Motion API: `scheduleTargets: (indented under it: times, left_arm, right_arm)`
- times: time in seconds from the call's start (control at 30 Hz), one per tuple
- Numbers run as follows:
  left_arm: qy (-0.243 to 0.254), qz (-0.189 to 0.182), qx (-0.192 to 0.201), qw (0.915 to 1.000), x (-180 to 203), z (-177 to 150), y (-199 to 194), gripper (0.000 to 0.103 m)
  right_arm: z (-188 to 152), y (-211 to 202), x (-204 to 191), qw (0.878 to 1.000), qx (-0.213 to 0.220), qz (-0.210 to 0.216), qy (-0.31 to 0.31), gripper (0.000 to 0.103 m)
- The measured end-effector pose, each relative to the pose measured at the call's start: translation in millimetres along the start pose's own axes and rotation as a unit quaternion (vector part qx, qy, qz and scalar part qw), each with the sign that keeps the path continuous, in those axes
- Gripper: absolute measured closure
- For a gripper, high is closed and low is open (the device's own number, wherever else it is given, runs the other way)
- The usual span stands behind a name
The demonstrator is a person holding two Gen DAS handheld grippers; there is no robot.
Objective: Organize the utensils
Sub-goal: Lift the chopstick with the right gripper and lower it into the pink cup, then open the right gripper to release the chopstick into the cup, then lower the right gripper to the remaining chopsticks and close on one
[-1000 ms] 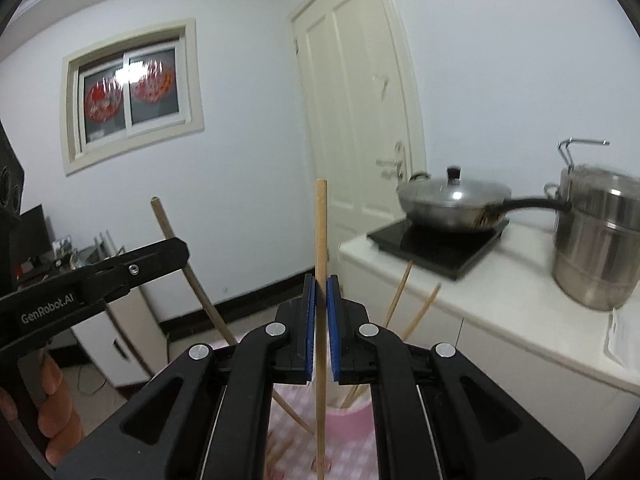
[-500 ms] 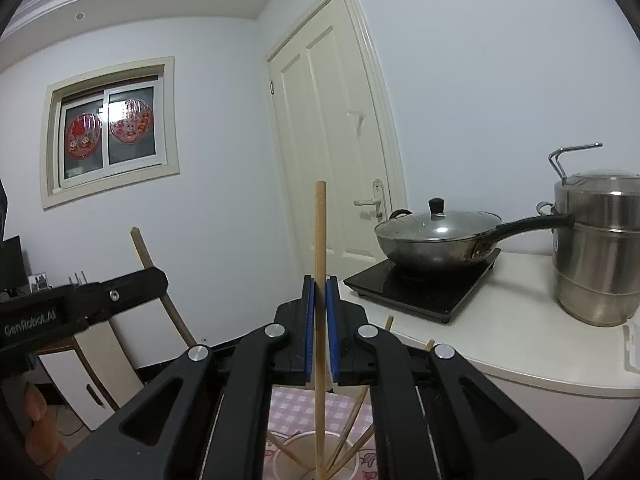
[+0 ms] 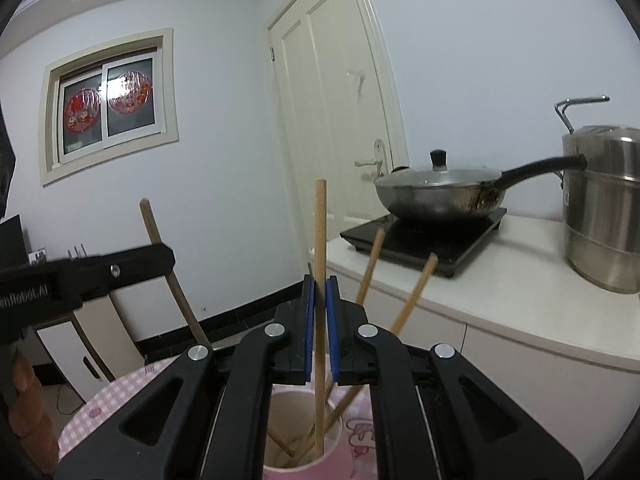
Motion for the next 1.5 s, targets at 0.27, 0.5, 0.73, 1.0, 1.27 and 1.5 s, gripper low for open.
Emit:
scheduleTargets:
  times: [0.27, 0.5, 0.73, 1.0, 1.27, 1.5]
  left_arm:
    - [0.01, 0.018, -0.021, 0.9996, -4.7, -11.3, 12.3, 0.096]
    - [0.008, 0.014, -0.039, 0.9991, -7.6, -13.5, 13.2, 0.096]
    - [0.013, 0.013, -0.065, 0.9977, -4.0, -19.2, 14.9, 0.095]
    - [0.016, 0.027, -0.038, 0.9988, -3.0, -19.4, -11.8, 0.03]
    - [0.021, 0.056, -0.053, 0.9968, -15.4, -38.5, -36.4, 0.03]
    - [0.031, 0.081, -0.093, 0.9919, -38.7, -78.0, -53.7, 0.03]
  right_arm:
    - [-19.6, 5.9, 4.4, 1.0, -0.022, 0.0, 0.002, 0.098]
    - [-23.6, 5.8, 9.3, 0.999, -0.031, 0.004, 0.012, 0.098]
    - [-23.8, -1.3, 9.6, 0.999, -0.041, 0.003, 0.016, 0.097]
    - [-26.2, -18.1, 9.7, 0.998, -0.054, 0.003, 0.019, 0.082]
    - [-32.9, -42.1, -3.3, 0.997, -0.07, 0.009, 0.015, 0.075]
    - [-56.8, -49.5, -38.0, 0.992, -0.125, 0.029, -0.018, 0.072]
Point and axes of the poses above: each gripper's, at about its wrist camera, not at the fingertips, and y roughly the way its jaws point, x to its right, z to its top, the point moved 7 cm from there along y, roughly the way its jaws point, and after that the axes turned 14 degrees about -x, right-handed, at the moved point
